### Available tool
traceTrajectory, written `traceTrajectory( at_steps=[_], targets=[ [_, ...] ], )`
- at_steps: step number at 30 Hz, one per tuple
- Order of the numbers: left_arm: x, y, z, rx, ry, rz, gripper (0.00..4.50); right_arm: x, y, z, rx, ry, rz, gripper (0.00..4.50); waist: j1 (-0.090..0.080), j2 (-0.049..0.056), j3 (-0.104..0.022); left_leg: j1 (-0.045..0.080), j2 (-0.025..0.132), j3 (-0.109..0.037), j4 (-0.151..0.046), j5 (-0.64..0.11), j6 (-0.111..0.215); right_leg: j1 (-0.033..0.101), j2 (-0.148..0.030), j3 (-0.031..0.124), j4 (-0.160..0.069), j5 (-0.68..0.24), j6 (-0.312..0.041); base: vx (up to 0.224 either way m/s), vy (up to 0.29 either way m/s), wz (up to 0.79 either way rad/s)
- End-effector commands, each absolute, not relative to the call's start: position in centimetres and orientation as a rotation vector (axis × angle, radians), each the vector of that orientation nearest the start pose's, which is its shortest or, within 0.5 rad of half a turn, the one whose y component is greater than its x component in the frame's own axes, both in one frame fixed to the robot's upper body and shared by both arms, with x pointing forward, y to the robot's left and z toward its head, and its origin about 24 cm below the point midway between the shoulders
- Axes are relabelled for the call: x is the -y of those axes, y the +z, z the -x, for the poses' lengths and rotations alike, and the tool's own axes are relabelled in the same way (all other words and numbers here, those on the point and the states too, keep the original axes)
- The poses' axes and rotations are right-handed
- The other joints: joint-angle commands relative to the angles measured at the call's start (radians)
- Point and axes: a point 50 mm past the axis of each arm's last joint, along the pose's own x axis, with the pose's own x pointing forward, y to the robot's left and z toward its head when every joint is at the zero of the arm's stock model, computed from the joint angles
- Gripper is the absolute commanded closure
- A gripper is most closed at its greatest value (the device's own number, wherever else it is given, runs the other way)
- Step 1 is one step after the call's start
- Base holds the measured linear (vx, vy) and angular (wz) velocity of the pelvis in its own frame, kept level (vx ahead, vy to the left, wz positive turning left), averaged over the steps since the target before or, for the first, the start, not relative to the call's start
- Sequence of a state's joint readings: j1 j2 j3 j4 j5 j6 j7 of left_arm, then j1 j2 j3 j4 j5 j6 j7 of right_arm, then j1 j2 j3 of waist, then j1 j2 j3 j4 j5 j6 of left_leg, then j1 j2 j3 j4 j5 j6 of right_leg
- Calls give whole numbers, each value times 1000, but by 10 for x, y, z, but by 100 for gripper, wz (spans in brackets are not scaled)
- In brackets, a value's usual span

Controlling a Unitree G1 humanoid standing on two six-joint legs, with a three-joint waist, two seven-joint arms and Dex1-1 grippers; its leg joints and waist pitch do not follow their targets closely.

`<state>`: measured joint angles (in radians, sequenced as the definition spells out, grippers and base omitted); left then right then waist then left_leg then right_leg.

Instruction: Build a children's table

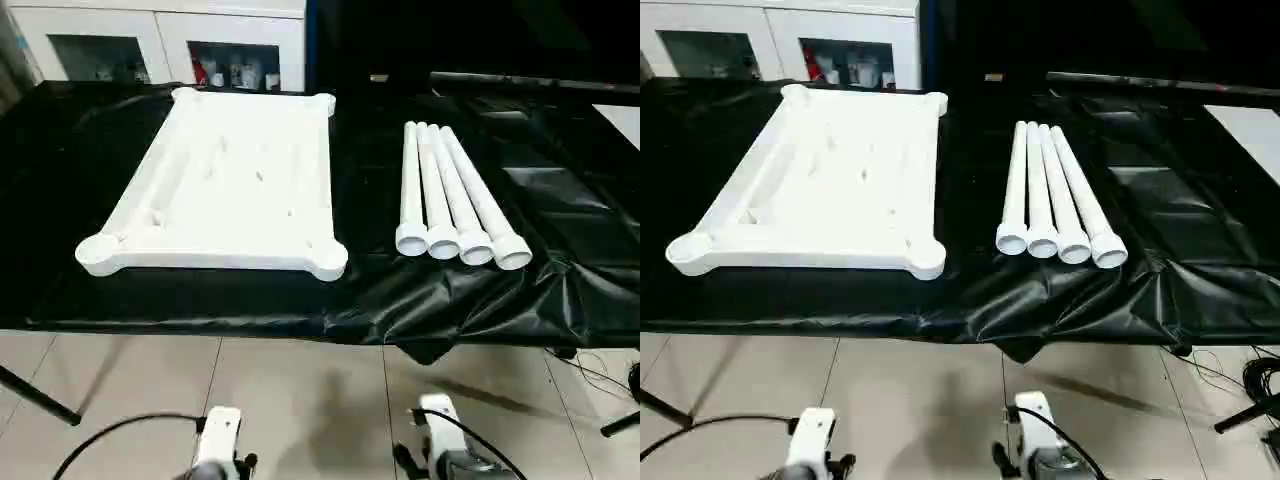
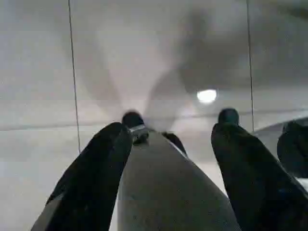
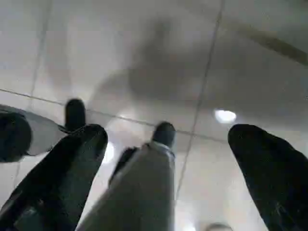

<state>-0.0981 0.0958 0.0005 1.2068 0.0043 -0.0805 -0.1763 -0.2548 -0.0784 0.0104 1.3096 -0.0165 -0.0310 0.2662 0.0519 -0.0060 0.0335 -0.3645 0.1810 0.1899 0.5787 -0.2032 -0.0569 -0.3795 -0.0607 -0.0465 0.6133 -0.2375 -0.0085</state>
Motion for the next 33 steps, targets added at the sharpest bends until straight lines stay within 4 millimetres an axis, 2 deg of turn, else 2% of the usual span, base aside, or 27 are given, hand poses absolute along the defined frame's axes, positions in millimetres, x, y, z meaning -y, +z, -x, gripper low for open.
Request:
traceTrajectory(
  at_steps=[1, 2, 3, 4, 6, 7, 8, 9, 10, 13, 14, 17, 18, 20, 21, 22, 24, 25, 26, 27, 29, 30, 31, 32, 33],
  targets=[
    [-174, -156, -129, -1033, -171, -8, 132, 155, -142, -179, -998, 307, -2, 0, 3, 9, -33, 8, 79, -30, -70, -221, 86, 35, -107, 53, -79, -19, -279, 0, 0, 0],
    [-172, -149, -132, -965, -197, 0, 132, 154, -140, -181, -972, 325, -12, 0, 3, 11, -33, 10, 82, -29, -69, -226, 84, 34, -108, 54, -78, -20, -283, 0, 0, 0],
    [-171, -143, -133, -923, -208, -4, 132, 153, -139, -182, -955, 335, -20, 0, 0, 10, -30, 4, 86, -29, -73, -244, 82, 37, -108, 52, -79, -48, -287, 0, 0, 0],
    [-171, -143, -133, -923, -208, -4, 132, 153, -139, -182, -955, 335, -20, 0, 0, 11, -30, 6, 84, -27, -72, -248, 82, 33, -106, 53, -81, -54, -287, 0, 0, 0],
    [-167, -125, -133, -814, -246, 14, 132, 150, -137, -184, -920, 400, -26, 0, 0, 7, -28, 4, 90, -26, -71, -259, 83, 34, -108, 55, -79, -70, -293, 0, 0, 0],
    [-167, -125, -133, -814, -246, 14, 132, 150, -137, -184, -920, 400, -26, 0, -3, 9, -26, 6, 84, -21, -72, -264, 83, 28, -96, 53, -84, -98, -280, 0, 0, 0],
    [-164, -119, -133, -784, -261, 9, 132, 150, -136, -185, -919, 425, -6, 0, -4, 3, -20, 7, 82, -19, -73, -271, 82, 23, -94, 55, -88, -113, -273, 0, 0, 0],
    [-164, -119, -133, -784, -261, 9, 132, 150, -136, -185, -919, 425, -6, 0, 0, 8, -22, 11, 81, -17, -71, -270, 77, 22, -95, 57, -89, -124, -266, 0, 0, 0],
    [-162, -120, -133, -791, -263, -20, 132, 152, -136, -186, -924, 423, 31, 0, 1, 4, -10, 12, 80, -15, -75, -284, 71, 15, -91, 58, -94, -152, -252, 0, 0, 0],
    [-156, -119, -135, -795, -281, -24, 132, 153, -136, -187, -933, 440, 52, 0, -1, 4, -6, 8, 79, -20, -80, -286, 50, 20, -93, 57, -93, -193, -219, 0, 0, 0],
    [-154, -118, -135, -796, -282, -21, 132, 153, -135, -188, -934, 443, 63, 0, -2, 1, -1, 7, 79, -20, -82, -287, 49, 17, -92, 57, -94, -195, -217, 0, 0, 0],
    [-147, -112, -135, -789, -314, -16, 132, 151, -133, -190, -921, 507, 94, 0, -4, -1, 2, 5, 78, -19, -79, -265, 55, 18, -93, 58, -91, -155, -228, 0, 0, 0],
    [-144, -106, -134, -767, -343, -5, 132, 149, -132, -191, -909, 538, 87, 0, -8, -4, 1, 0, 78, -20, -79, -247, 64, 22, -94, 57, -86, -128, -234, 0, 0, 0],
    [-142, -101, -134, -746, -361, 2, 132, 147, -131, -192, -900, 556, 73, 0, -12, -2, -1, 0, 79, -19, -76, -227, 77, 23, -93, 56, -83, -87, -249, 0, 0, 0],
    [-140, -95, -135, -716, -381, 15, 132, 145, -130, -192, -887, 583, 53, 0, -14, -6, -4, 0, 81, -18, -72, -215, 86, 26, -95, 56, -79, -52, -263, 0, 0, 0],
    [-138, -90, -136, -698, -392, 24, 132, 143, -129, -192, -879, 601, 40, 0, -14, -5, -3, 0, 81, -16, -71, -205, 99, 25, -93, 56, -79, -33, -272, 0, 0, 0],
    [-132, -70, -144, -596, -457, -3, 132, 136, -125, -195, -826, 657, 2, 0, -13, -4, -5, 0, 82, -15, -70, -202, 110, 26, -94, 55, -77, -28, -282, 0, 0, 0],
    [-131, -65, -146, -574, -469, -7, 132, 135, -124, -195, -814, 661, -3, 0, -13, 1, -4, 1, 83, -16, -71, -205, 111, 26, -94, 55, -77, -37, -285, 0, 0, 0],
    [-130, -61, -148, -555, -479, -10, 132, 134, -124, -196, -803, 663, -7, 0, -13, 0, -3, 2, 84, -15, -72, -213, 109, 24, -93, 54, -80, -50, -285, 0, 0, 0],
    [-129, -52, -150, -524, -484, 6, 132, 133, -122, -197, -784, 671, -18, 0, -12, 5, -3, 4, 84, -17, -74, -222, 101, 25, -93, 54, -79, -68, -285, 0, 0, 0],
    [-129, -41, -152, -501, -488, 32, 132, 131, -119, -198, -740, 701, -37, 0, -14, 5, -3, 3, 83, -15, -74, -228, 90, 26, -91, 55, -78, -75, -289, 0, 0, 0],
    [-128, -40, -152, -497, -490, 36, 132, 131, -118, -198, -727, 710, -41, 0, -13, 4, -2, 4, 82, -14, -74, -238, 87, 24, -88, 55, -80, -86, -283, 0, 0, 0],
    [-129, -35, -151, -491, -503, 33, 132, 134, -98, -197, -611, 749, -38, 0, -11, 5, 4, 1, 76, -15, -76, -236, 88, 30, -80, 56, -82, -88, -258, 0, 0, 0],
    [-129, -33, -150, -489, -510, 28, 132, 132, -79, -191, -543, 788, -43, 0, 9, 6, 1, 11, 81, -16, -74, -232, 93, 29, -81, 58, -85, -72, -217, 0, 0, 0],
    [-130, -30, -146, -497, -522, 22, 132, 130, -60, -182, -486, 825, -49, 0, 12, -2, 1, 6, 80, -21, -78, -231, 98, 33, -76, 58, -81, -55, -148, 0, 0, 0]
  ],
)
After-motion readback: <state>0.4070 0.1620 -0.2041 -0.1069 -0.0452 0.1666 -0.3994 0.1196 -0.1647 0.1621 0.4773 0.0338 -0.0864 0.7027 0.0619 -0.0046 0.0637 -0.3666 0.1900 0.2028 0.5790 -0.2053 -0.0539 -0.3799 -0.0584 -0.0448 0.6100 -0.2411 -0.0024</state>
